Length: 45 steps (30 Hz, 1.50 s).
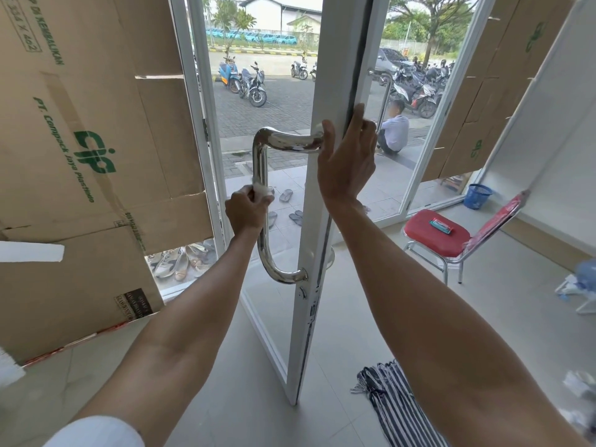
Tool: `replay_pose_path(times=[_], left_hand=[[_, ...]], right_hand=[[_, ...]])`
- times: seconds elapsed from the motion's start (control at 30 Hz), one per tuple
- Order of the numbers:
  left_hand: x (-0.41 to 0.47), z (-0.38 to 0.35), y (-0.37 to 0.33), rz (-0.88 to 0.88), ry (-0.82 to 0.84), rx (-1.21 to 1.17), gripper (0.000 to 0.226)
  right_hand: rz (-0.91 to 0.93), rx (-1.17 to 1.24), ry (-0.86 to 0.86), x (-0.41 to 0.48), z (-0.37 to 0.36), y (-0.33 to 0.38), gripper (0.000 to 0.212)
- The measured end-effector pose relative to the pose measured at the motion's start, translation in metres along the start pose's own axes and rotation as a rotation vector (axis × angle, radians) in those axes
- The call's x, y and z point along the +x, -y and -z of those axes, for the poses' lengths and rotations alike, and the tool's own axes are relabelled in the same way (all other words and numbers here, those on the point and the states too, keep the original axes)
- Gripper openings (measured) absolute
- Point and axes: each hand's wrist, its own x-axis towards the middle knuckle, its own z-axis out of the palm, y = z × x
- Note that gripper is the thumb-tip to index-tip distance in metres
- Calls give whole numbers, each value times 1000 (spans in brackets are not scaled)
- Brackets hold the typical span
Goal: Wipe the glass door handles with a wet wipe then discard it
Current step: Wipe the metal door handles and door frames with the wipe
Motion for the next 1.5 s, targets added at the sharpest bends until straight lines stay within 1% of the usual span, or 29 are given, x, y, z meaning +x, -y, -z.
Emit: replay_pose_path(times=[0.13, 0.2, 0.3, 0.37, 0.43, 0.5, 0.63, 0.77, 0.83, 0.93, 1.0, 1.1, 1.17, 1.23, 1.3, 1.33, 1.37, 1.43, 1.5], left_hand=[[-13, -4, 18, 128, 107, 7, 24], [-14, -3, 19, 131, 119, -12, 19], [-7, 0, 7, 50, 58, -41, 22], [0, 3, -10, -20, -21, -54, 29], [9, 8, -24, -80, -88, -97, 31], [16, 8, -28, -101, -100, -118, 33], [13, 1, -11, -86, -34, -93, 39], [-1, -7, 11, -1, 45, -54, 37], [-10, -10, 20, 63, 107, -31, 29], [-20, -13, 28, 173, 184, -24, 9], [-20, -12, 30, 218, 217, -13, 22], [-14, -6, 23, 168, 262, 27, 30], [-9, -1, 12, 95, 220, 31, 23], [-4, 0, 3, 37, 122, 8, 15], [-3, -1, -2, 16, 45, -28, 16], [-4, -4, -1, 16, 32, -49, 16], [-5, -6, 2, 16, 30, -62, 16], [-10, -12, 10, 26, 33, -55, 28], [-15, -17, 19, 52, 52, -48, 32]], right_hand=[[-3, -5, -13, 0, -1, 0, 54], [3, -5, -15, 1, -1, 0, 54], [11, -10, -37, 2, -2, -2, 54], [5, -12, -41, 2, -3, -3, 54], [1, -9, -36, 2, -5, -5, 54], [2, -6, -33, 2, -6, -6, 54], [4, -7, -32, 3, -6, -8, 54], [6, -11, -25, 3, -5, -10, 55], [10, -16, -17, 3, -5, -10, 55], [12, -13, -9, 3, -4, -10, 55], [6, -15, -13, 4, -4, -10, 55], [-4, -14, -12, 4, -5, -10, 56], [-7, -16, -10, 4, -6, -9, 56], [-9, -19, -18, 3, -7, -9, 56], [-12, -17, -19, 3, -7, -9, 56], [-11, -17, -15, 3, -7, -9, 56], [-9, -17, -13, 3, -7, -9, 56], [2, -13, -13, 3, -6, -9, 56], [7, -11, -13, 4, -5, -9, 56]])
